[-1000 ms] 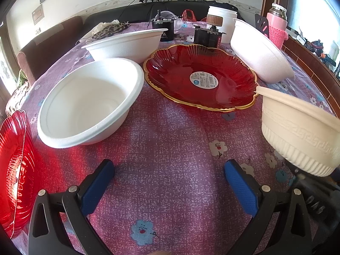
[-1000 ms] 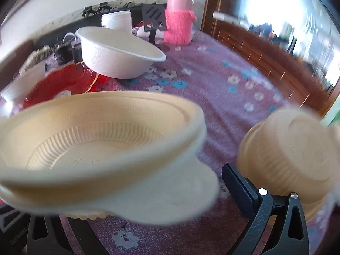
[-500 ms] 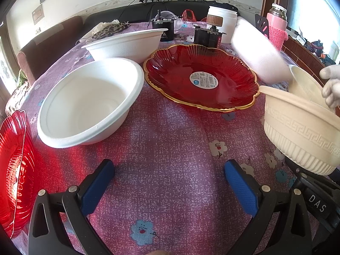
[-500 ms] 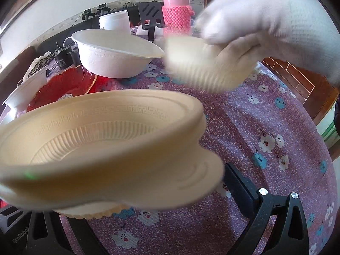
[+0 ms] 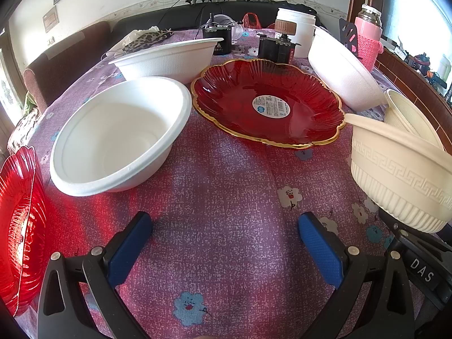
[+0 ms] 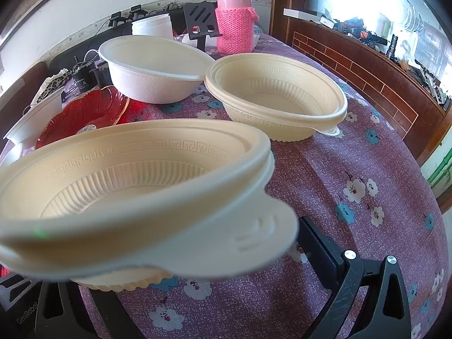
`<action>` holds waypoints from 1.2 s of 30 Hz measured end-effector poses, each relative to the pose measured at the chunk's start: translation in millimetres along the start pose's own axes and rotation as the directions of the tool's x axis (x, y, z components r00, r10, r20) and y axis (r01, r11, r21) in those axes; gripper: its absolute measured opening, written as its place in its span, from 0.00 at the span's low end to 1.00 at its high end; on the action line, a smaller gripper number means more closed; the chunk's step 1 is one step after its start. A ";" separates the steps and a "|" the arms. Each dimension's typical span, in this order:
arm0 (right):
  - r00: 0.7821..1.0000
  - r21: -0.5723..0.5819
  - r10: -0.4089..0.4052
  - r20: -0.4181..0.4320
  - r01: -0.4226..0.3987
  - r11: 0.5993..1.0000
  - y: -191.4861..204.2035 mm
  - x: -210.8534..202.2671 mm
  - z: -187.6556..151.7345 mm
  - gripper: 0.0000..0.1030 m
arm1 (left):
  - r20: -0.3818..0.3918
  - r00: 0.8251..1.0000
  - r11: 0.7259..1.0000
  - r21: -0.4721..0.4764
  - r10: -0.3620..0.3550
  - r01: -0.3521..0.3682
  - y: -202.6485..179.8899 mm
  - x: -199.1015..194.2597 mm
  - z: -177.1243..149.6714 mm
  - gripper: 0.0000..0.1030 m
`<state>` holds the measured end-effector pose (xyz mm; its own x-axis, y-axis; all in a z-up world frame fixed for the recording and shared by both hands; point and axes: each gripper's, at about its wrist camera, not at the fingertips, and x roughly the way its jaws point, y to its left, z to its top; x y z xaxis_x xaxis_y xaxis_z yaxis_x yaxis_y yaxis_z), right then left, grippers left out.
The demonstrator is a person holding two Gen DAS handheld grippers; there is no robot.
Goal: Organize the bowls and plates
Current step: 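Swing both grippers toward the white bowl on the table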
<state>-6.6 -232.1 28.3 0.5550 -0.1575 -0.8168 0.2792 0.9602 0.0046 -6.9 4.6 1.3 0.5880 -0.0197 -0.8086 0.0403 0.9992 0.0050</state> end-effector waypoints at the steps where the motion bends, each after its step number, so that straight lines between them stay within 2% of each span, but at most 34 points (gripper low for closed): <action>1: 1.000 0.000 0.000 0.000 0.000 1.000 0.0 0.0 0.0 0.99 | 0.000 1.000 1.000 0.000 0.001 -0.001 -0.3 0.2 0.2 1.00; 4: 1.000 0.001 -0.002 0.000 0.002 1.000 0.1 0.0 0.0 0.99 | -0.006 1.000 1.000 0.010 -0.007 0.007 -0.1 0.1 0.0 1.00; 8: 1.000 0.003 0.006 -0.002 -0.006 1.000 -1.4 -0.1 0.5 0.99 | -0.051 0.998 0.999 0.041 -0.027 0.029 0.9 -5.1 -5.6 1.00; 17: 0.987 -0.142 0.094 -0.133 -0.113 0.983 -9.9 -11.3 -10.2 0.99 | -0.044 0.999 0.998 0.063 -0.025 0.028 1.0 -20.3 -25.4 1.00; 21: 0.977 -0.192 0.110 -0.184 -0.146 0.970 -23.4 -23.5 -26.5 0.99 | -0.081 0.992 0.993 0.063 -0.096 0.102 12.7 -34.1 -36.0 1.00; 24: 0.975 -0.175 0.116 -0.191 -0.150 0.973 -44.5 -33.1 -37.6 0.99 | -0.051 0.985 0.986 0.030 -0.162 0.163 33.7 -58.7 -40.5 1.00; 29: 0.980 -0.135 0.145 -0.137 -0.163 0.977 -80.9 -61.9 -43.5 0.99 | 0.056 0.972 0.974 0.015 -0.228 0.227 71.1 -111.5 -36.4 1.00; 32: 0.981 -0.113 0.189 -0.031 -0.192 0.975 -94.0 -97.9 -32.3 0.99 | 0.116 0.966 0.971 -0.038 -0.231 0.236 104.9 -138.3 -24.1 1.00; 34: 0.972 -0.131 0.229 0.054 -0.220 0.967 -84.0 -122.4 -20.7 0.99 | 0.167 0.960 0.966 -0.092 -0.224 0.242 131.4 -155.3 -11.0 1.00; 36: 0.946 -0.156 0.299 0.127 -0.278 0.948 -68.4 -146.1 -12.3 0.99 | 0.197 0.959 0.969 -0.101 -0.204 0.227 145.6 -164.8 1.9 1.00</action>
<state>-116.4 -272.0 140.2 0.7082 0.1088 -0.6976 -0.0126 0.9899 0.1415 -96.4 153.2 136.4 0.7152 -0.2295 -0.6602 0.0906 0.9670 -0.2381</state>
